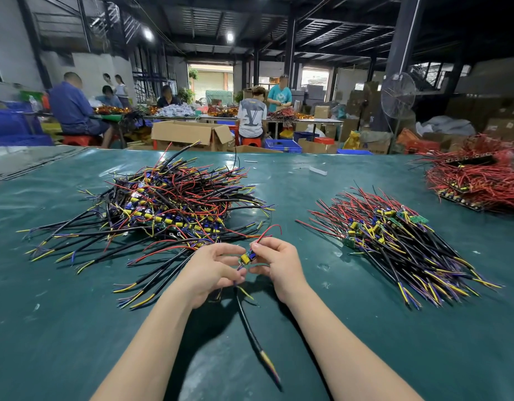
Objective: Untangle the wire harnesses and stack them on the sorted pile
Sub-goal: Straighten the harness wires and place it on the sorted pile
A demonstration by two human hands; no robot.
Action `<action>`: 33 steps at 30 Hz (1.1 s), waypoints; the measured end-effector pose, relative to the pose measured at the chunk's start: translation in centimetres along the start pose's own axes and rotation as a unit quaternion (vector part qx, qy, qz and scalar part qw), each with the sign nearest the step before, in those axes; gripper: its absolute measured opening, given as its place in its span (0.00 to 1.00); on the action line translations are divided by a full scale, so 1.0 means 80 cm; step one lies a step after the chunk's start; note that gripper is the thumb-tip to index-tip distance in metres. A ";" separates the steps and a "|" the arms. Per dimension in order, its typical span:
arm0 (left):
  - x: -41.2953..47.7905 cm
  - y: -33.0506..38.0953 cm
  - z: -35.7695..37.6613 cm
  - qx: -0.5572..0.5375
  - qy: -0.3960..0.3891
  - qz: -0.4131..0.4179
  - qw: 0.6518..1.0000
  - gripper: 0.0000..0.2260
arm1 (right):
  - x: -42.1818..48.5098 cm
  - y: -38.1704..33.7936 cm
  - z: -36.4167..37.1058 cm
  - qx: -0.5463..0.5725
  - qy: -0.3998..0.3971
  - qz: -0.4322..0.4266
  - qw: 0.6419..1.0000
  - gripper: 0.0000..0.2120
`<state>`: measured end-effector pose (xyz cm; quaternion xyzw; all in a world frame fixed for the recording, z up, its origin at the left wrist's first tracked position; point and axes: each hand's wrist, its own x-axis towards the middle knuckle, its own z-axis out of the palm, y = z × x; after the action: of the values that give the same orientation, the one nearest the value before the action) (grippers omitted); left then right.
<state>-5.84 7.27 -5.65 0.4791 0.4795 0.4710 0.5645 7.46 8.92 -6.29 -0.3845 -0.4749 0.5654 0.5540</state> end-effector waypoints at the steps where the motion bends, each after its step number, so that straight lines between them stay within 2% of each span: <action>1: 0.000 0.001 0.001 -0.006 0.000 -0.005 1.000 0.18 | -0.001 0.000 0.001 -0.011 0.000 -0.005 1.000 0.10; 6: -0.001 -0.001 0.016 -0.020 0.021 -0.014 0.999 0.04 | -0.003 0.002 0.004 -0.037 0.016 -0.030 0.999 0.11; 14: -0.001 -0.003 0.021 0.011 0.019 0.012 1.000 0.07 | 0.002 0.003 -0.003 0.030 -0.027 -0.018 0.999 0.09; 17: -0.002 -0.002 0.026 -0.030 0.001 0.000 1.000 0.08 | 0.007 0.007 -0.006 0.038 0.007 -0.028 0.999 0.10; 19: -0.002 -0.002 0.030 -0.053 0.003 -0.004 0.999 0.08 | 0.011 0.011 -0.006 -0.024 0.054 -0.080 0.995 0.12; 21: -0.002 -0.003 0.032 -0.059 0.010 -0.004 0.998 0.07 | 0.013 0.013 -0.006 -0.152 0.091 -0.165 0.970 0.17; 23: -0.002 -0.004 0.033 -0.063 0.020 0.002 0.998 0.07 | 0.013 0.011 -0.006 -0.209 0.093 -0.196 0.954 0.20; 26: -0.001 -0.006 0.033 -0.069 0.041 0.006 0.997 0.07 | 0.011 0.008 -0.012 -0.105 0.032 -0.103 0.989 0.13; 28: -0.001 -0.007 0.030 -0.056 0.055 0.010 0.997 0.07 | 0.010 0.008 -0.014 -0.047 -0.010 -0.053 0.997 0.11; 33: 0.004 -0.013 0.027 -0.013 0.083 0.047 0.995 0.06 | 0.009 0.009 -0.010 -0.046 -0.037 -0.041 0.997 0.10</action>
<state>-3.59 7.26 -6.56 0.4527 0.4954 0.5412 0.5067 7.97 9.79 -7.09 -0.3688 -0.5362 0.5336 0.5401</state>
